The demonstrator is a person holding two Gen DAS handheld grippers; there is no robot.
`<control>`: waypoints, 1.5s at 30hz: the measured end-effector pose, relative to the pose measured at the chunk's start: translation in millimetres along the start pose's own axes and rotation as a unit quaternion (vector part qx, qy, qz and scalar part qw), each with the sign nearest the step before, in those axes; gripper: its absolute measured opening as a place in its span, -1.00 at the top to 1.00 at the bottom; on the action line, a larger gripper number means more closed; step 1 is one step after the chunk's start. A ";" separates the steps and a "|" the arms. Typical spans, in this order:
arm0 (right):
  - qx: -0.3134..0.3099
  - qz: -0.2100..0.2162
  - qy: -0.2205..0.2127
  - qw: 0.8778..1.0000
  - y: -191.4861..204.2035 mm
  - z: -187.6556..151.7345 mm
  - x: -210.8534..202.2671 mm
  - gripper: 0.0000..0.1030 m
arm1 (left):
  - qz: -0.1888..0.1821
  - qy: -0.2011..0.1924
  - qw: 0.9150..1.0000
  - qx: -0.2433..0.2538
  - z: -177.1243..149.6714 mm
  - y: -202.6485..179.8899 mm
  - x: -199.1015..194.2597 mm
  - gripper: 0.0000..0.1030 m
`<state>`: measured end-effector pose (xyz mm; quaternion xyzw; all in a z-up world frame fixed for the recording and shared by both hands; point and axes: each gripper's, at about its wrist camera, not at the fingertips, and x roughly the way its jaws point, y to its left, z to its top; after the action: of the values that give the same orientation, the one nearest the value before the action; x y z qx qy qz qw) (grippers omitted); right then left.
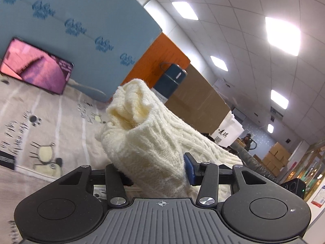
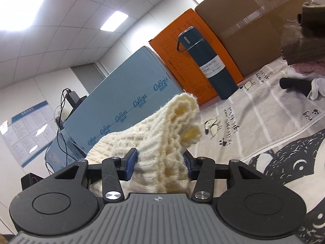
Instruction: Fold clothes
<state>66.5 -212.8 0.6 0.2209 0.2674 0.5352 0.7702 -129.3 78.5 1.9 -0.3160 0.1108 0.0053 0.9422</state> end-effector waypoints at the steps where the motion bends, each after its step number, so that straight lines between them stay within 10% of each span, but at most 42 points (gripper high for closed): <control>1: 0.005 -0.002 0.007 1.000 6.0 -0.1 2.6 0.16 | 0.008 0.000 1.000 0.002 1.4 -1.1 -6.0 0.13; 7: 0.026 -0.015 0.070 0.997 41.7 -10.0 34.1 0.16 | 0.063 0.010 0.998 -0.010 7.8 12.9 -47.4 0.13; 17: -0.019 0.050 0.124 0.991 127.6 -32.0 113.8 0.17 | 0.151 -0.087 0.985 -0.018 31.7 48.7 -145.0 0.13; 24: -0.042 0.118 0.105 0.987 196.3 -26.9 164.2 0.17 | 0.200 -0.205 0.958 -0.001 67.5 53.9 -202.4 0.13; 31: -0.036 0.149 0.095 0.984 255.0 -45.7 227.8 0.17 | 0.258 -0.315 0.913 0.015 90.1 86.7 -242.0 0.13; 45: -0.136 0.168 0.118 0.969 292.7 -88.5 332.3 0.17 | 0.299 -0.329 0.891 -0.095 79.7 185.8 -253.5 0.14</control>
<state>-103.3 201.7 58.5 0.0913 0.2401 0.7103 0.6553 -374.9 290.0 7.1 -0.3357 -0.1169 0.4008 0.8444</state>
